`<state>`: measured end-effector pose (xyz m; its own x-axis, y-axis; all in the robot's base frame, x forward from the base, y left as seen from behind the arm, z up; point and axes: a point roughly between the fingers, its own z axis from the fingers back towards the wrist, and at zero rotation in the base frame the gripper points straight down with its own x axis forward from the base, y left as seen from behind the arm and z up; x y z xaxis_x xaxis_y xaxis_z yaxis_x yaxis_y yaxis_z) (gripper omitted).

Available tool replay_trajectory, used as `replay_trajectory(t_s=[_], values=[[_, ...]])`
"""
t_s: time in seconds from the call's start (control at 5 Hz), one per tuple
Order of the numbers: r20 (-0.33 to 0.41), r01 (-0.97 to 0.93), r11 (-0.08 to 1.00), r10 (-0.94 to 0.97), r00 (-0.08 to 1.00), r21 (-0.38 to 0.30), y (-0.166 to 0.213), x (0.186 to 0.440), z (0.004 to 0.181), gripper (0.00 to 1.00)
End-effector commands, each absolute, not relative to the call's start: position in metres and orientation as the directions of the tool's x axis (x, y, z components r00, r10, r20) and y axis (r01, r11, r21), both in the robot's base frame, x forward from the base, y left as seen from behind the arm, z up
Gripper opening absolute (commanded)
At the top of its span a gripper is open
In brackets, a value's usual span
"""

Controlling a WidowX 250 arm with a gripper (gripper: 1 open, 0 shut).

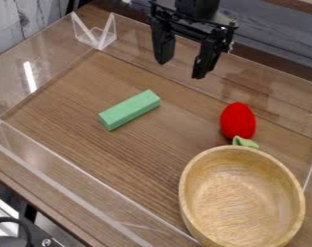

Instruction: Move the red object to the left side of the table

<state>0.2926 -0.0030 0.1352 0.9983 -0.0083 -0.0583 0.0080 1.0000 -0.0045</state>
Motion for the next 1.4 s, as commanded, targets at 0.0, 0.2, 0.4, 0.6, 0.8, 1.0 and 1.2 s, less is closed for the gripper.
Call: replay_trajectory(t_s=[0.0, 0.2, 0.4, 0.6, 0.8, 1.0, 1.2], values=[[-0.071, 0.002, 1.0, -0.002, 0.997, -0.008, -0.009, 0.296, 0.127, 1.0], [-0.071, -0.01, 1.0, 0.008, 0.997, -0.029, -0.024, 0.301, 0.114, 1.0], [-0.061, -0.023, 0.998, 0.02, 0.998, -0.05, -0.037, 0.309, 0.104, 1.0], [-0.046, -0.01, 0.998, 0.008, 0.999, -0.061, -0.054, 0.316, 0.093, 1.0], [-0.033, 0.012, 0.998, -0.014, 0.999, -0.068, -0.07, 0.32, 0.083, 1.0], [-0.019, 0.019, 0.998, -0.02, 1.0, -0.064, -0.081, 0.328, 0.074, 1.0], [-0.011, 0.023, 0.998, -0.024, 1.0, -0.064, -0.089, 0.334, 0.066, 1.0]])
